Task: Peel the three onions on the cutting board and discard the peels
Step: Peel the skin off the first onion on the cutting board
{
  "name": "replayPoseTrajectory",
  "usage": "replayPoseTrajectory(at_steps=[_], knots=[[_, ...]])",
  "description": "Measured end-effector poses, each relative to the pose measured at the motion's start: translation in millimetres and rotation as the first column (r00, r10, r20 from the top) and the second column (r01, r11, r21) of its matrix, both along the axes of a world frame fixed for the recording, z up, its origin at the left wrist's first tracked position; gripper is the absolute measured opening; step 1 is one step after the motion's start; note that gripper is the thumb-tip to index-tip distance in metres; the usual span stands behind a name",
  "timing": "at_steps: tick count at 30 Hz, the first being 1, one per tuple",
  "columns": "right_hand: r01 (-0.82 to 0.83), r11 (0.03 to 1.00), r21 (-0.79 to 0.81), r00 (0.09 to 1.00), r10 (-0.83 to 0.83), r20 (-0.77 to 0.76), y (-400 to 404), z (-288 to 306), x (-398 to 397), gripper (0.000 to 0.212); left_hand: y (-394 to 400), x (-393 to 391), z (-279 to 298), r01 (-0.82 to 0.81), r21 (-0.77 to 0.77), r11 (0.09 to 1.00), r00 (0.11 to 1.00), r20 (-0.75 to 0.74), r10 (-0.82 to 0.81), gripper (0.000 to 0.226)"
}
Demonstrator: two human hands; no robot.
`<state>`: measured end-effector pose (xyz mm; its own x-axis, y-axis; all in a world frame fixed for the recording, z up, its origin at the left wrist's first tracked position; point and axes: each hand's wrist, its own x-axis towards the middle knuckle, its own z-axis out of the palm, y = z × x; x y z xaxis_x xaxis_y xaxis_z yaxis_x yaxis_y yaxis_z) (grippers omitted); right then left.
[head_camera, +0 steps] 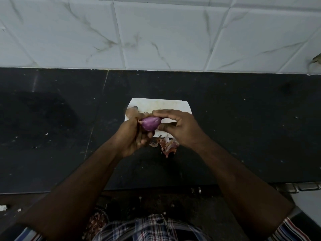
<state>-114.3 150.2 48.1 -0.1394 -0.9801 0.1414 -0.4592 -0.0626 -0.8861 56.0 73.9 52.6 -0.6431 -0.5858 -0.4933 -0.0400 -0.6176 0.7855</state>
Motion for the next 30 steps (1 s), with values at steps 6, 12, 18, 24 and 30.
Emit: replayPoseTrajectory(at_steps=[6,12,18,24,30], knots=[[0.187,0.980,-0.065,0.944,-0.161,0.288,-6,0,7,0.023,2,-8,5,0.043,-0.009,0.999,0.998,-0.042,-0.043,0.080],[0.238,0.968,-0.084,0.947,-0.211,0.243,-9,-9,8,0.017,2,-6,10,-0.049,-0.110,0.993,0.986,-0.162,0.030,0.030],[0.416,0.879,-0.236,0.908,-0.386,0.163,-10,-15,18,0.022,17,-21,9,-0.227,0.034,0.973,0.964,-0.137,0.230,0.043],[0.361,0.932,-0.011,0.890,-0.341,0.302,-7,-7,7,0.011,14,-14,11,-0.169,0.105,0.980,0.964,-0.192,0.186,0.037],[0.225,0.973,-0.045,0.953,-0.211,0.217,-6,5,3,0.036,10,-11,13,-0.101,0.006,0.995,0.970,-0.221,0.100,0.033]])
